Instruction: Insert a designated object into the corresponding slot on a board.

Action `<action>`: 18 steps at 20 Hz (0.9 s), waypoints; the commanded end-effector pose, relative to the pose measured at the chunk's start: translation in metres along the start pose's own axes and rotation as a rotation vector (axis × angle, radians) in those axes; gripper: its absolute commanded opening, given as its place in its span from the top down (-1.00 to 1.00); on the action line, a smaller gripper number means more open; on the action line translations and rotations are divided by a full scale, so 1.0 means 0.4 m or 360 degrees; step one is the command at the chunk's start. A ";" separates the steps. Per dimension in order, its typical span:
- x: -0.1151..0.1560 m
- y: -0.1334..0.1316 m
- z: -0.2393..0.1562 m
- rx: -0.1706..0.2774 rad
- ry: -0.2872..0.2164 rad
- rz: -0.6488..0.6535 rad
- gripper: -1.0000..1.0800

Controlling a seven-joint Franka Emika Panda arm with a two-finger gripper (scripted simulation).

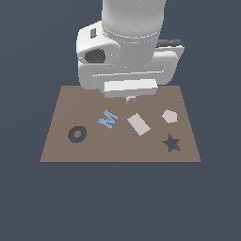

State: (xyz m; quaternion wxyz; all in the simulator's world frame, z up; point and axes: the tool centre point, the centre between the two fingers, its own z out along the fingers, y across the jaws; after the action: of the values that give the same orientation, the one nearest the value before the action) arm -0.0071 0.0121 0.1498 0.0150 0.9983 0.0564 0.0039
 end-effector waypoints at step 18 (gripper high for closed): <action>-0.097 -0.077 0.135 0.0029 0.0012 -0.0995 -0.92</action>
State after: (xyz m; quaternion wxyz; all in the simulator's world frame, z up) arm -0.0437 0.0353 0.1000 0.0073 0.9436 0.3310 0.0023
